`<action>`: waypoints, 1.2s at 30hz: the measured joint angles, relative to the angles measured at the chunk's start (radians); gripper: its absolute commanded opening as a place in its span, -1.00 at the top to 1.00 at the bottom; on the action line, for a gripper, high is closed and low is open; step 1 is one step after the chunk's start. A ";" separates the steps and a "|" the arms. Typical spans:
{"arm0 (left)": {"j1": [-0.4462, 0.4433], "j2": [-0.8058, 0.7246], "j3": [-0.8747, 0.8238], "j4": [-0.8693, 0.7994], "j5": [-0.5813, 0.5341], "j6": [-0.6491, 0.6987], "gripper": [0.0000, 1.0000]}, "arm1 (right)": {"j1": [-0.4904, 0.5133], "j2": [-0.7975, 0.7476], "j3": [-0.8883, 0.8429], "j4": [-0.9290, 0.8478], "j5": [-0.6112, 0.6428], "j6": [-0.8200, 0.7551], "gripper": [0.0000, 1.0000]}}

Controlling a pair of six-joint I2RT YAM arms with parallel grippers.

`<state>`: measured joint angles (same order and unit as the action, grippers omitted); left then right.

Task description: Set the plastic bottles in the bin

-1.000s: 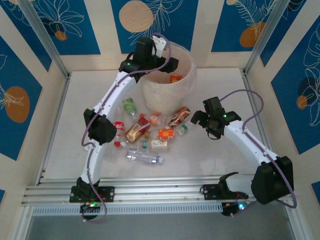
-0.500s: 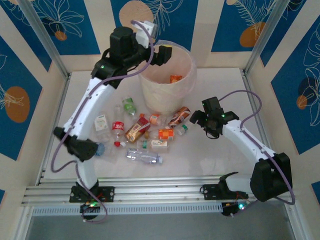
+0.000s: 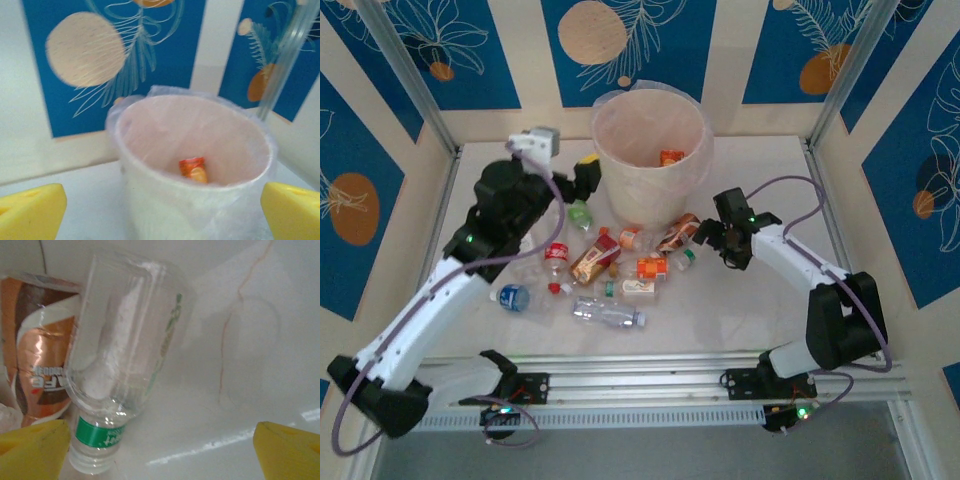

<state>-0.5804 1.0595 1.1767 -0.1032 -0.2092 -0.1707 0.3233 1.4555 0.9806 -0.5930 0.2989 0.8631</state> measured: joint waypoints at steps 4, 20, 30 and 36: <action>0.000 -0.123 -0.151 0.008 -0.114 -0.064 -0.99 | 0.000 0.054 0.045 0.007 -0.003 -0.008 -0.89; 0.000 -0.282 -0.356 -0.120 -0.267 -0.226 -0.99 | -0.018 0.234 0.152 0.048 -0.019 -0.037 -0.90; 0.000 -0.296 -0.374 -0.170 -0.272 -0.266 -0.99 | -0.050 0.245 0.151 0.048 -0.019 -0.045 -0.89; 0.000 -0.306 -0.374 -0.178 -0.283 -0.269 -0.99 | -0.067 0.243 0.138 0.046 -0.018 -0.053 -0.88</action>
<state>-0.5804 0.7540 0.8028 -0.2813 -0.4927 -0.4397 0.2562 1.6981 1.1183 -0.5472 0.2806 0.8097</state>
